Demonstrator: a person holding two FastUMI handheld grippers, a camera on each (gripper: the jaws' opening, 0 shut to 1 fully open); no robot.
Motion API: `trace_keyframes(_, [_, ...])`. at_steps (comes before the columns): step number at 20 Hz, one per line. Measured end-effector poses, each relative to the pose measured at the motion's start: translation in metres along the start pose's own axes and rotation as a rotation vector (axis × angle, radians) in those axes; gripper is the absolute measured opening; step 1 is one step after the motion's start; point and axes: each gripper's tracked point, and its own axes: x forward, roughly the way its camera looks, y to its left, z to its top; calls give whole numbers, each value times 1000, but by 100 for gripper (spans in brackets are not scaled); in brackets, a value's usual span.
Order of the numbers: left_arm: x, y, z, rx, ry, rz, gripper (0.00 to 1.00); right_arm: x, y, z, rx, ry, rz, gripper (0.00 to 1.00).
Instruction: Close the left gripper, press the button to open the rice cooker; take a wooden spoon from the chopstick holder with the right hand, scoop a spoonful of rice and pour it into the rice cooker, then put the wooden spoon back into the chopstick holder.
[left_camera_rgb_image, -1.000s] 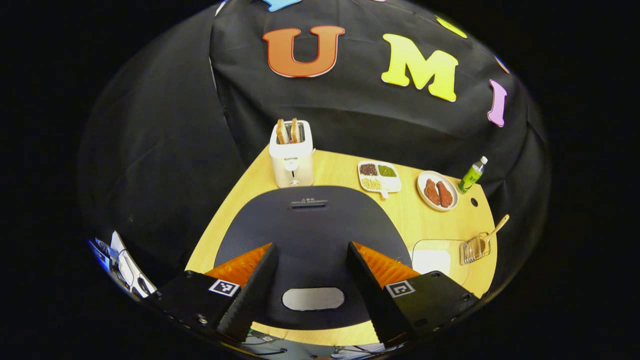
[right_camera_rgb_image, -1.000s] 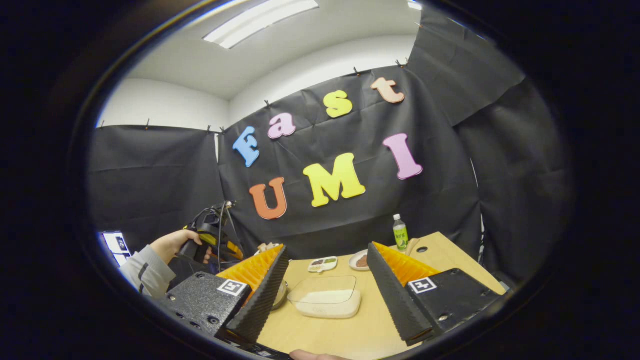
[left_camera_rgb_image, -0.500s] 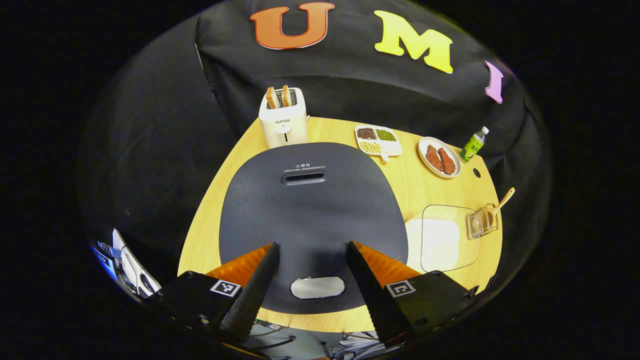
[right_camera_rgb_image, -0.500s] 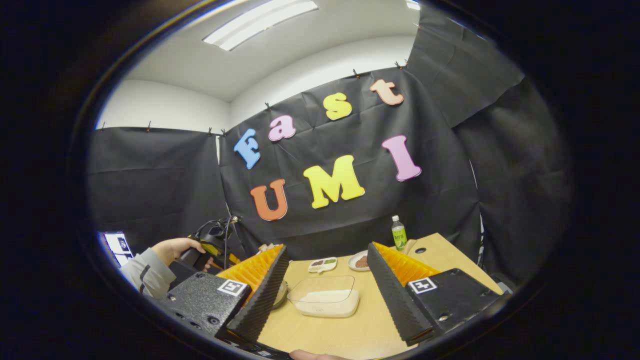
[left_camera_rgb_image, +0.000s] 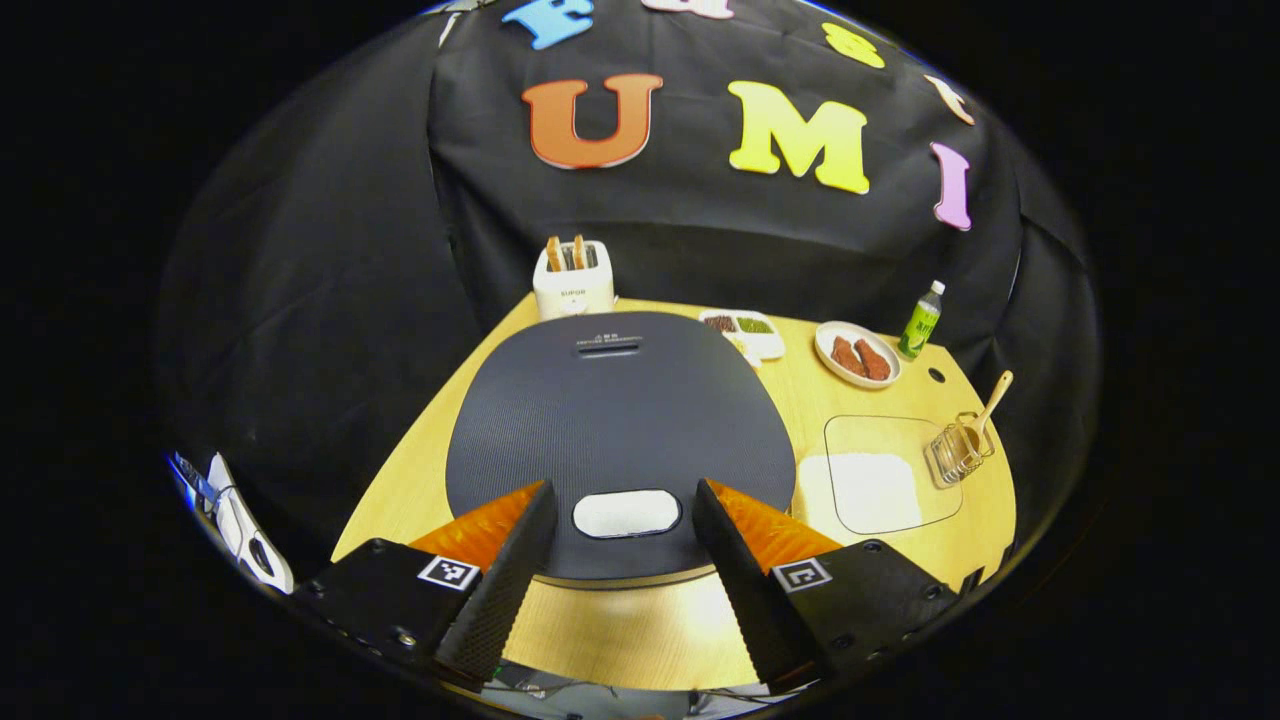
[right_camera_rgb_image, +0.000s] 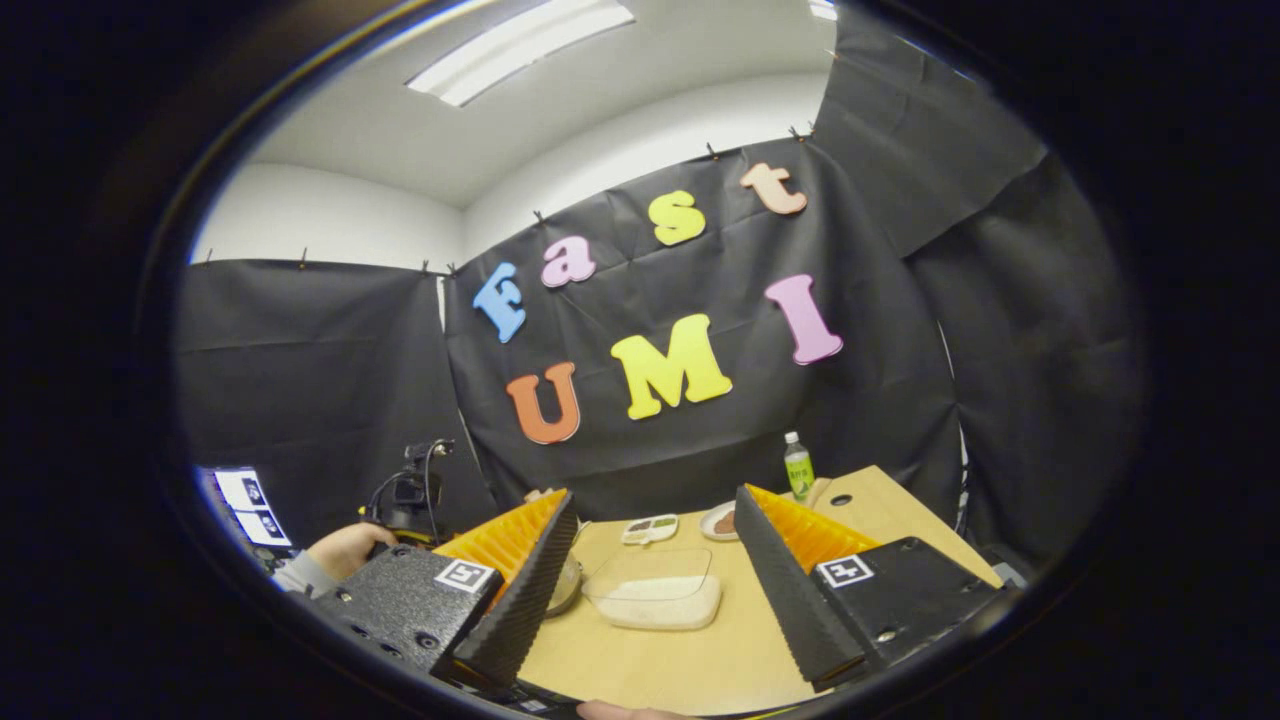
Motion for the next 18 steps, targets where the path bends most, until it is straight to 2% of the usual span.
trace_keyframes(5, [-12, 5, 5, -29, -192, 47, 92, 2, 16, -11, -39, 11, 31, 100])
trace_keyframes(9, [-13, 4, 6, -26, -314, 36, 92, 9, 22, -27, -81, 50, 38, 100])
trace_keyframes(10, [-12, 4, 2, -24, -324, 32, 92, 11, 22, -29, -96, 57, 33, 92])
trace_keyframes(11, [-13, 5, 1, -15, -361, 31, 92, 12, 22, -32, -109, 61, 29, 100])
trace_keyframes(15, [-17, 4, 2, -23, -438, 5, 90, 11, 24, -30, -124, 57, 28, 100])
trace_keyframes(18, [-26, 14, 3, 14, -421, 96, 89, 14, 23, -28, -132, 52, 21, 100])
